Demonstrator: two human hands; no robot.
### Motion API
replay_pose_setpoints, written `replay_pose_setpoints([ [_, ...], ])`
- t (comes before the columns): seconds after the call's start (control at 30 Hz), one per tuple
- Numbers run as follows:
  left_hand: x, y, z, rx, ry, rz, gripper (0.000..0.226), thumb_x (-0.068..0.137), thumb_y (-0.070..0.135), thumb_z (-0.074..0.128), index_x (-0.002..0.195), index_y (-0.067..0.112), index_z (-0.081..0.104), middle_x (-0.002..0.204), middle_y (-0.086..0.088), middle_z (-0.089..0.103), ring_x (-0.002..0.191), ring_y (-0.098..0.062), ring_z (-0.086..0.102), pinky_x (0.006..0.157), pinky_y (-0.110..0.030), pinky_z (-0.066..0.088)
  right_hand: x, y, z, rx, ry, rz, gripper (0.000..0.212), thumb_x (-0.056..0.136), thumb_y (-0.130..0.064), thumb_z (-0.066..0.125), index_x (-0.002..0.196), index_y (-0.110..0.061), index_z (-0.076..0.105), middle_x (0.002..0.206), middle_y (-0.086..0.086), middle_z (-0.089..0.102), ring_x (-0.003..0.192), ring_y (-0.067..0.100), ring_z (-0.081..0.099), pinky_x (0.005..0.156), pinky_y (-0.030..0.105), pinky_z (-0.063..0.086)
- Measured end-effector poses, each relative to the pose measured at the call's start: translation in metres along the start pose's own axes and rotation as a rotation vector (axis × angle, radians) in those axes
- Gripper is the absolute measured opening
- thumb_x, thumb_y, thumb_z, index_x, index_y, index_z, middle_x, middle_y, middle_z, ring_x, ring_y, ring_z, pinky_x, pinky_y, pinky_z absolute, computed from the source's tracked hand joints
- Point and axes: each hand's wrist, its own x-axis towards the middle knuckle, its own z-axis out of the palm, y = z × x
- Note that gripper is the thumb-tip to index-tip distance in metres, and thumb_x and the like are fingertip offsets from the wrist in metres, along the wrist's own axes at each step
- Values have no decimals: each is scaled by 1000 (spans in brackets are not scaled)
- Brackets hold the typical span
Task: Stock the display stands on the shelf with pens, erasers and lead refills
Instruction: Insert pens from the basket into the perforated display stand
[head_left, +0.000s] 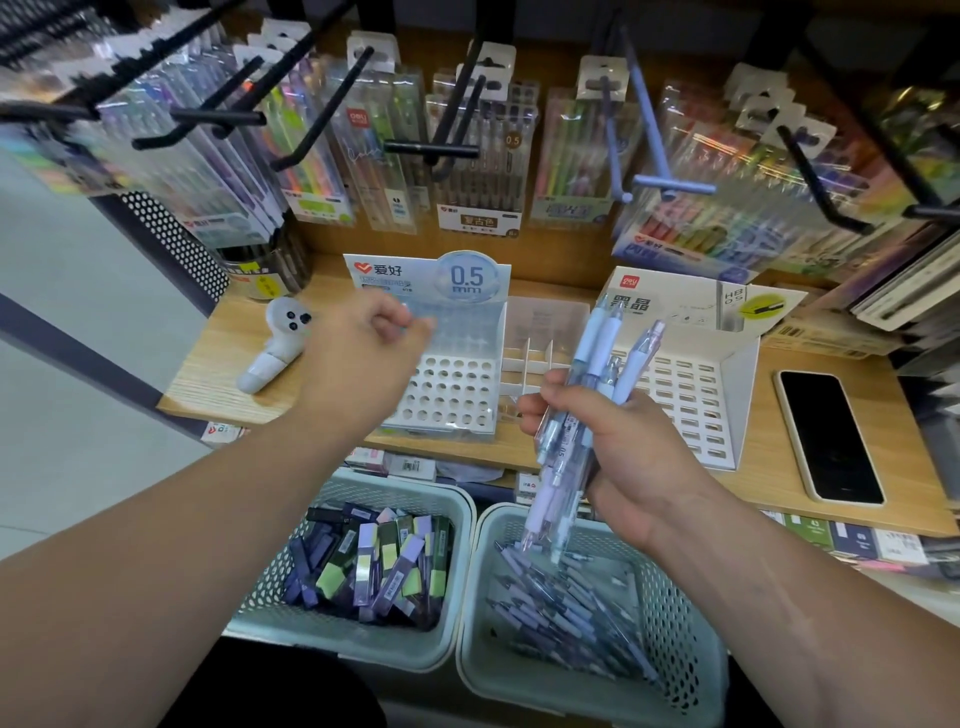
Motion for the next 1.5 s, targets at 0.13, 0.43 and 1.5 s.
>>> replay_pose_setpoints([
  [0.13,-39,34,15,-230,-645,-173,29,91,43,68,86,15,73,79,-4,73,68,-18,68,60,-31,50,1,0,3,33,42,-58,11,92,-7,67,102,-11,69,87,9,77,80,22,74,66,31,57],
  [0.43,-60,26,31,-368,-674,-240,13,86,15,77,81,4,74,73,-14,73,63,-21,68,57,-30,50,5,8,1,-48,137,-69,8,89,-12,73,96,-11,71,80,11,69,66,26,65,59,37,57],
  [1.5,-55,20,32,-387,-668,-114,16,97,6,61,110,13,66,90,-16,63,76,-19,53,71,-32,47,2,4,2,-21,70,24,11,82,-10,79,92,-8,74,76,7,73,64,18,68,57,30,55],
])
